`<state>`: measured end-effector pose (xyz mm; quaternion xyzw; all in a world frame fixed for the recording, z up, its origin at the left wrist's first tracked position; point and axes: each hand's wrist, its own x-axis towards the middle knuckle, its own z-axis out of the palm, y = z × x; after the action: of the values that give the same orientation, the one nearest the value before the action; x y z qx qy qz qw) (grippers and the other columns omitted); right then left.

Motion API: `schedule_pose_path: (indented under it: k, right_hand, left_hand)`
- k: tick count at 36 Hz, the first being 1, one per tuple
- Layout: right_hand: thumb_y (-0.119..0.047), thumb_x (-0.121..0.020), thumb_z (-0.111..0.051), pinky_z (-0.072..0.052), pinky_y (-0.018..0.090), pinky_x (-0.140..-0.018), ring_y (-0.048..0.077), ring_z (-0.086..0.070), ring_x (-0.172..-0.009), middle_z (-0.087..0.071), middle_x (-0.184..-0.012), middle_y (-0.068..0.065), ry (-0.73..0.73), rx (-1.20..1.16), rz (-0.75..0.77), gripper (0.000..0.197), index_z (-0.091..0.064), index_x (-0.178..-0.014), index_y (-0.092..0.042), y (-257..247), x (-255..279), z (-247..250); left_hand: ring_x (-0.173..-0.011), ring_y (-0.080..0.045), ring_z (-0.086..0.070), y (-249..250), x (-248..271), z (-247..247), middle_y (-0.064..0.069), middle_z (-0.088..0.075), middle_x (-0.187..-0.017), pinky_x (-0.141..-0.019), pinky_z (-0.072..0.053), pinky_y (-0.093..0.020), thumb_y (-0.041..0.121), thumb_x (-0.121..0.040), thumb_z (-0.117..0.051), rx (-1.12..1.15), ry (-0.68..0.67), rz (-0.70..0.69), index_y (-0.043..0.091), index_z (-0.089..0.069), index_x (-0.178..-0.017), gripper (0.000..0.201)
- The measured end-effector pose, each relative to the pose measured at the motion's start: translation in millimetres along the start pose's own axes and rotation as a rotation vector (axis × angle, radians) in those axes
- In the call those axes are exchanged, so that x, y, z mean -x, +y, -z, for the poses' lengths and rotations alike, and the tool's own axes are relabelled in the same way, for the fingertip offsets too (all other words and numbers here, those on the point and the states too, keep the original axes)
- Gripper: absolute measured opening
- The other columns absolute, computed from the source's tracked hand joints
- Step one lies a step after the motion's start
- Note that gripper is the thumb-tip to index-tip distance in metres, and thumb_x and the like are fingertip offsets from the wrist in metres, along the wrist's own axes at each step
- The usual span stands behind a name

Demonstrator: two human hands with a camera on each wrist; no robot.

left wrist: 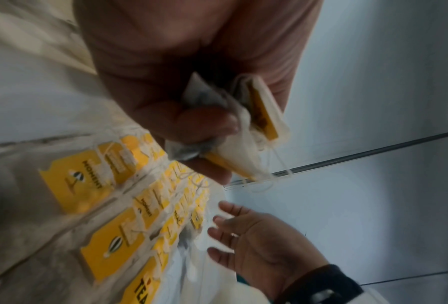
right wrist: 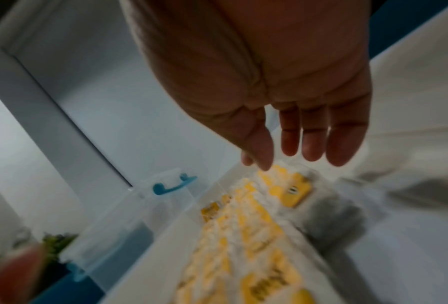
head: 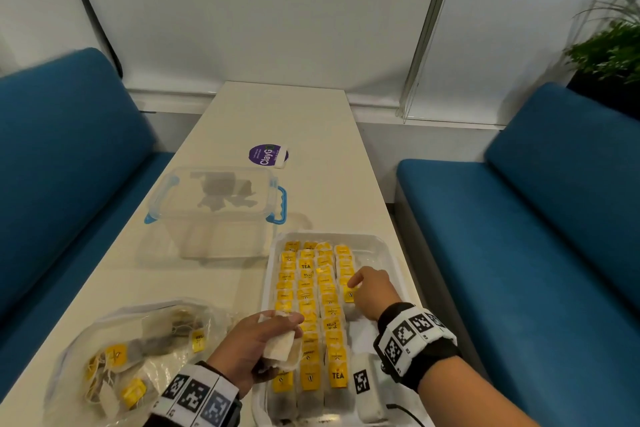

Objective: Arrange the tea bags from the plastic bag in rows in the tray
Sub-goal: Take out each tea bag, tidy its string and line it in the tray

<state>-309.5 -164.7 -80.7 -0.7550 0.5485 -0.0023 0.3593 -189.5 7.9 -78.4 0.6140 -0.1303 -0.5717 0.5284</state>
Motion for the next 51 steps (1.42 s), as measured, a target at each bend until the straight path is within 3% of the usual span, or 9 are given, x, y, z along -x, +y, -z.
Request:
schedule_pose_path:
  k: [5,12,16,20,26,32,38,46,51]
  right_hand:
    - [0.007,-0.079,-0.059,-0.046,0.024,-0.066,0.011,-0.054,-0.083,-0.056,-0.102,0.000,-0.226,-0.275,0.294,0.033,-0.058,-0.086,-0.025,-21.2,30.7,14.0]
    - [0.001,-0.076,-0.070,-0.046,0.013,-0.063,0.000,-0.051,-0.069,-0.058,-0.086,-0.006,-0.407,-0.314,0.504,0.029,-0.064,-0.092,-0.023,-38.5,64.4,10.8]
    - [-0.007,-0.079,-0.070,-0.046,0.014,-0.068,0.001,-0.049,-0.067,-0.055,-0.079,-0.011,-0.344,-0.243,0.522,0.021,-0.068,-0.100,-0.012,-36.8,66.8,5.4]
    - [-0.010,-0.084,-0.067,-0.050,0.016,-0.071,0.003,-0.057,-0.068,-0.062,-0.075,-0.007,-0.292,-0.302,0.512,0.010,-0.064,-0.079,-0.019,-34.8,66.7,-0.9]
    - [-0.009,-0.088,-0.062,-0.038,0.010,-0.044,0.008,-0.051,-0.054,-0.059,-0.069,0.000,-0.173,-0.448,0.421,0.011,-0.058,-0.078,-0.012,-31.8,66.8,2.1]
    - [-0.005,-0.088,-0.059,-0.037,0.016,-0.041,0.005,-0.048,-0.045,-0.055,-0.062,0.002,-0.136,-0.519,0.411,0.004,-0.058,-0.085,-0.007,-32.0,69.4,6.4]
    - [-0.004,-0.088,-0.059,-0.039,0.022,-0.040,0.018,-0.050,-0.050,-0.054,-0.062,0.008,-0.220,-0.608,0.372,0.007,-0.060,-0.086,-0.011,-35.4,73.5,9.2]
    - [0.002,-0.090,-0.048,-0.041,0.022,-0.040,0.013,-0.054,-0.052,-0.052,-0.065,0.004,-0.407,-0.650,0.370,0.025,-0.061,-0.101,-0.016,-34.1,73.1,19.9]
    - [0.018,-0.080,-0.039,-0.041,0.021,-0.043,0.010,-0.059,-0.058,-0.053,-0.080,0.009,-0.467,-0.578,0.421,0.052,-0.066,-0.096,-0.023,-30.1,70.7,24.7]
  left_hand:
    - [-0.044,-0.011,-0.052,-1.5,1.7,-1.8,-0.002,-0.067,-0.072,-0.043,-0.032,-0.016,0.027,-0.065,-0.077,0.056,-0.063,0.001,0.008,-0.073,-0.092,0.033]
    - [-0.047,-0.017,-0.051,-3.1,4.1,-5.2,-0.010,-0.062,-0.069,-0.039,-0.030,-0.016,0.026,-0.059,-0.072,0.081,-0.149,-0.007,0.004,-0.070,-0.089,0.037]
    - [-0.048,-0.019,-0.052,-2.4,7.2,-3.9,-0.010,-0.062,-0.067,-0.039,-0.030,-0.015,0.027,-0.057,-0.074,0.065,-0.190,-0.013,0.005,-0.070,-0.090,0.040]
    - [-0.053,-0.019,-0.055,-3.7,7.8,-1.8,-0.013,-0.070,-0.088,-0.042,-0.030,-0.018,0.026,-0.051,-0.077,0.055,-0.222,-0.032,0.003,-0.063,-0.104,0.060]
    - [-0.057,-0.022,-0.057,-3.9,4.9,-1.2,-0.019,-0.068,-0.091,-0.055,-0.038,-0.025,0.024,-0.043,-0.085,0.142,-0.173,-0.066,0.004,-0.066,-0.100,0.062]
    - [-0.063,-0.025,-0.058,-4.3,3.7,-1.3,-0.015,-0.070,-0.086,-0.062,-0.040,-0.026,0.012,-0.055,-0.083,0.228,-0.072,-0.065,0.009,-0.061,-0.094,0.045]
    - [-0.056,-0.021,-0.051,-4.0,0.1,-1.9,-0.009,-0.060,-0.068,-0.053,-0.035,-0.022,0.038,-0.041,-0.084,0.189,0.001,-0.101,0.005,-0.062,-0.102,0.073]
    - [-0.051,-0.018,-0.040,1.4,2.3,-2.9,-0.009,-0.058,-0.061,-0.038,-0.027,-0.013,0.027,-0.061,-0.070,0.239,-0.037,-0.027,0.004,-0.069,-0.080,0.030]
    - [-0.043,-0.018,-0.054,2.8,3.5,-5.1,-0.011,-0.058,-0.060,-0.030,-0.030,-0.012,0.017,-0.065,-0.067,0.314,-0.072,0.036,0.000,-0.062,-0.092,0.032]
